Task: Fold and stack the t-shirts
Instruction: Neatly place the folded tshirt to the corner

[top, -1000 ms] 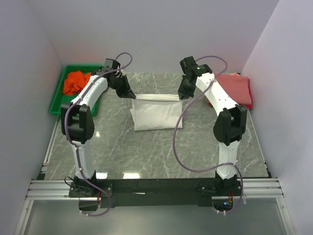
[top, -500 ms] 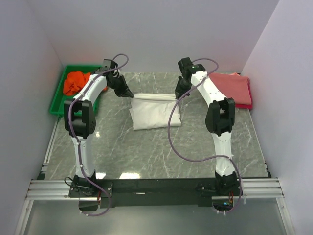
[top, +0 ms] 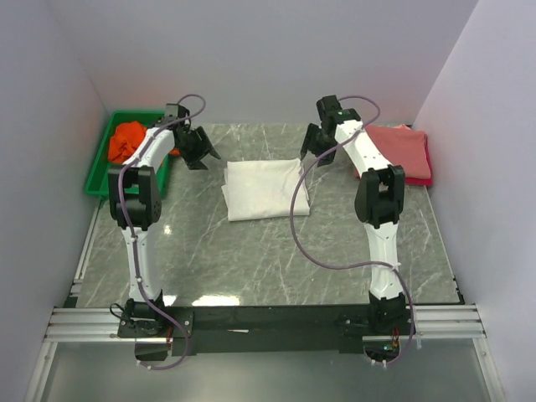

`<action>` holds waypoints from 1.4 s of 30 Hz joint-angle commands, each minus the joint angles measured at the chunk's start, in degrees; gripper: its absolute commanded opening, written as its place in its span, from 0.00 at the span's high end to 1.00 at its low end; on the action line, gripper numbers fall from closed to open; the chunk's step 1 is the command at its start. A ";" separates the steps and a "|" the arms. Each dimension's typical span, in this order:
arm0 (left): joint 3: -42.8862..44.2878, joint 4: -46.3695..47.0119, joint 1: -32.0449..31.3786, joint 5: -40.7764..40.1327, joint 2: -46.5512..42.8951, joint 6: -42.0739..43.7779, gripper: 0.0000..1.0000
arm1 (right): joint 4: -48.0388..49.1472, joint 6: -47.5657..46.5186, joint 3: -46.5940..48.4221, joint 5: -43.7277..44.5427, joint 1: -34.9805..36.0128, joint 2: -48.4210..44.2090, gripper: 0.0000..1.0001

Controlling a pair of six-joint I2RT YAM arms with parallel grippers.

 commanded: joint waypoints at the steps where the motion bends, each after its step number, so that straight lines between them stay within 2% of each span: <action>1: 0.78 2.48 0.21 -2.10 -4.31 1.32 0.34 | 6.02 -3.85 -4.29 -2.50 -0.68 -5.31 0.30; 7: -7.91 6.95 -0.06 4.39 -7.04 4.05 0.33 | 13.32 -5.70 -18.35 -9.44 -1.91 -12.52 0.26; 9: -10.73 8.36 -0.49 5.54 -7.92 5.10 0.33 | 15.52 -5.96 -23.27 -11.37 -2.26 -14.72 0.15; 16: -17.23 9.25 -2.96 5.47 -9.41 8.00 0.32 | 25.09 -4.56 -37.34 -16.29 -4.37 -20.08 0.12; 26: -18.21 9.25 -4.71 3.18 -7.66 9.59 0.34 | 30.02 -5.53 -42.20 -22.71 -5.16 -18.94 0.11; 34: -20.67 10.39 -5.51 3.44 -6.08 9.94 0.47 | 34.41 -4.74 -44.48 -27.37 -6.66 -16.22 0.10; 37: -20.76 11.00 -5.68 4.14 -4.94 10.03 0.62 | 35.82 -4.82 -45.28 -28.95 -7.01 -15.43 0.10; 41: -20.84 10.92 -5.60 4.06 -3.62 10.29 0.75 | 37.32 -4.83 -46.07 -31.15 -7.63 -13.94 0.10; 42: -21.19 11.01 -5.68 4.06 -3.35 10.55 0.82 | 37.93 -4.82 -46.24 -32.63 -7.71 -13.58 0.10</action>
